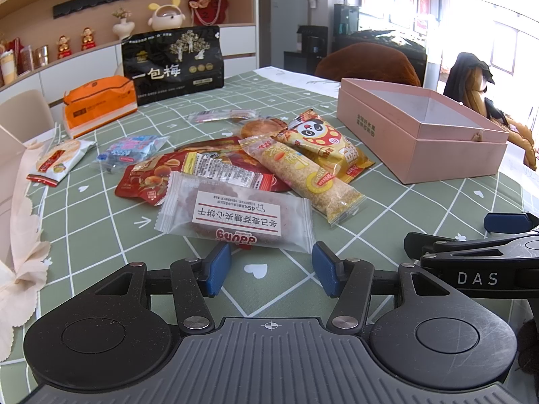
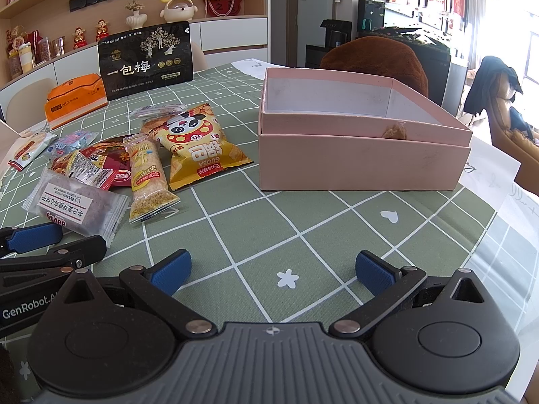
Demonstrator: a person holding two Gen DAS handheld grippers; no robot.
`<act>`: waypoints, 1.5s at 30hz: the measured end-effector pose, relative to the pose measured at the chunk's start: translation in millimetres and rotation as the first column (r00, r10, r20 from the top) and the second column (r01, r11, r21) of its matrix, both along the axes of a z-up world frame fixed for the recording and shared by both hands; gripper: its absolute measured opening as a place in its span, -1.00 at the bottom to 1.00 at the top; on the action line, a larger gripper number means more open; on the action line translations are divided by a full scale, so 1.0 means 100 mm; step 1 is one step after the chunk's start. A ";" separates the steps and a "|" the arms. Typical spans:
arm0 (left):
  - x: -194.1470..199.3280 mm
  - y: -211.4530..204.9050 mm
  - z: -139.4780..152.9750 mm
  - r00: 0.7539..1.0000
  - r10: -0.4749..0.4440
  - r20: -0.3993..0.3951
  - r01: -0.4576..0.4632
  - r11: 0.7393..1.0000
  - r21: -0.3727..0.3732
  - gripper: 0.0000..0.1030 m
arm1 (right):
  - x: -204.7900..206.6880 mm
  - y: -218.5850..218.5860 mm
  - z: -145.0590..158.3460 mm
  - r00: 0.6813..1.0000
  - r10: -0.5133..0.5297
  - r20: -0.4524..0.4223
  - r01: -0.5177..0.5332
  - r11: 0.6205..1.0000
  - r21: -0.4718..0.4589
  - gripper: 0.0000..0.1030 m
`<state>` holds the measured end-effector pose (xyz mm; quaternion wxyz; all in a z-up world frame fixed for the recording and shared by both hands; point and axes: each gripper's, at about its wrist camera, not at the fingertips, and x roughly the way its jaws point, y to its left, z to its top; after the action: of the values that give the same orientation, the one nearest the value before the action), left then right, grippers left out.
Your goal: Organize snacks
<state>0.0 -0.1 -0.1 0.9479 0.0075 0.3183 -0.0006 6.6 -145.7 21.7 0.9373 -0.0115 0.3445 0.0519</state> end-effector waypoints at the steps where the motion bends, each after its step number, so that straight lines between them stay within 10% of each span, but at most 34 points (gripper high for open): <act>1: 0.00 0.00 0.00 1.000 0.000 0.000 0.000 1.000 0.000 0.17 | 0.00 0.00 0.00 1.000 0.000 0.000 0.000 1.000 0.000 1.00; 29: -0.02 0.09 0.16 0.996 -0.049 -0.068 0.043 0.995 -0.087 0.12 | 0.06 -0.01 0.06 0.995 0.050 -0.084 -0.051 0.999 -0.006 1.00; 32: -0.01 0.35 0.59 0.999 -0.030 0.012 0.032 0.987 -0.160 0.13 | 0.13 -0.01 0.11 0.988 0.054 -0.146 -0.056 0.998 -0.011 1.00; 37: 0.52 1.01 1.09 0.992 0.054 0.117 -0.053 0.998 -0.014 0.15 | 0.25 0.05 0.15 0.970 0.050 -0.240 -0.058 0.998 -0.026 1.00; 40: 1.11 1.58 1.06 0.992 0.125 0.002 -0.125 0.990 0.064 0.13 | 0.47 0.21 0.33 0.941 0.168 -0.294 -0.174 0.985 0.005 0.67; 45: 1.72 2.49 0.79 0.936 0.322 -0.144 -0.312 0.946 0.088 0.10 | 0.89 0.62 0.94 0.942 0.301 -0.146 -0.300 0.953 0.031 0.70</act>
<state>172.2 248.6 79.2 0.9070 -0.0138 0.3885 0.1616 95.1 -84.0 115.2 0.8899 -0.0562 0.4078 0.1964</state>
